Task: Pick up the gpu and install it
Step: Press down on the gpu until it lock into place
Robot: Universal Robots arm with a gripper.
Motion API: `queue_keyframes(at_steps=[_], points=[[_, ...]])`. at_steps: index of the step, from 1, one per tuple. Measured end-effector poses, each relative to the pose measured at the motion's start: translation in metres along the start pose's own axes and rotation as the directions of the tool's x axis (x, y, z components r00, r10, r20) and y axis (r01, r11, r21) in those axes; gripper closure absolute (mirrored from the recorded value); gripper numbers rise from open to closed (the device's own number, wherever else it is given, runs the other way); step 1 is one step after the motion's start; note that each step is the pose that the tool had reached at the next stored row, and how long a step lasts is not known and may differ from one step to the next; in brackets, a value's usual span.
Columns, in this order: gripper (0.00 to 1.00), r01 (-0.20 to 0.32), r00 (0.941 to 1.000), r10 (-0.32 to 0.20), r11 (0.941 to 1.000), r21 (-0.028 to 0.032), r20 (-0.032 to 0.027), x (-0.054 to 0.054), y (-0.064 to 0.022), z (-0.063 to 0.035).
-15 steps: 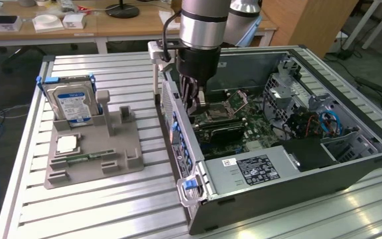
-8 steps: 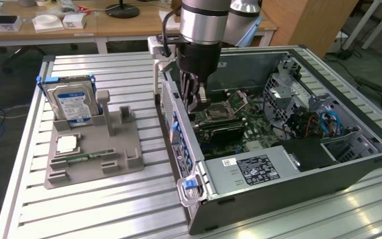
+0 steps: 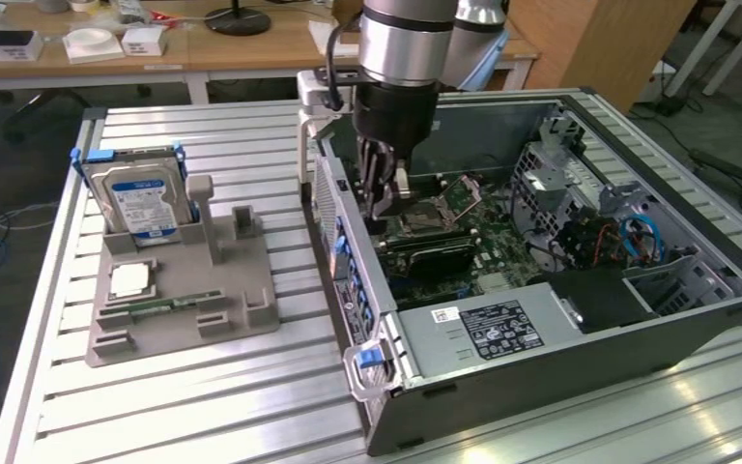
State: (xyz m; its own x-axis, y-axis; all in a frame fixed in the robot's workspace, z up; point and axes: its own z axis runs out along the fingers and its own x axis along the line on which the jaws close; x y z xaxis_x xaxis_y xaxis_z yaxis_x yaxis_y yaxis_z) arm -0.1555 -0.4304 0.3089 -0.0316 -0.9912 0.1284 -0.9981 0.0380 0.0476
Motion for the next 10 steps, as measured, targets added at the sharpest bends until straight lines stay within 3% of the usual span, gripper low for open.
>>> queue_keyframes(at_steps=[7,10], points=[[0.90,0.001,1.0000,-0.001,1.0000,0.0000,0.0000,-0.001,-0.0214,0.0013],[0.90,0.000,1.0000,0.000,1.0000,0.0007,0.0002,-0.001,-0.0268,0.0033]])
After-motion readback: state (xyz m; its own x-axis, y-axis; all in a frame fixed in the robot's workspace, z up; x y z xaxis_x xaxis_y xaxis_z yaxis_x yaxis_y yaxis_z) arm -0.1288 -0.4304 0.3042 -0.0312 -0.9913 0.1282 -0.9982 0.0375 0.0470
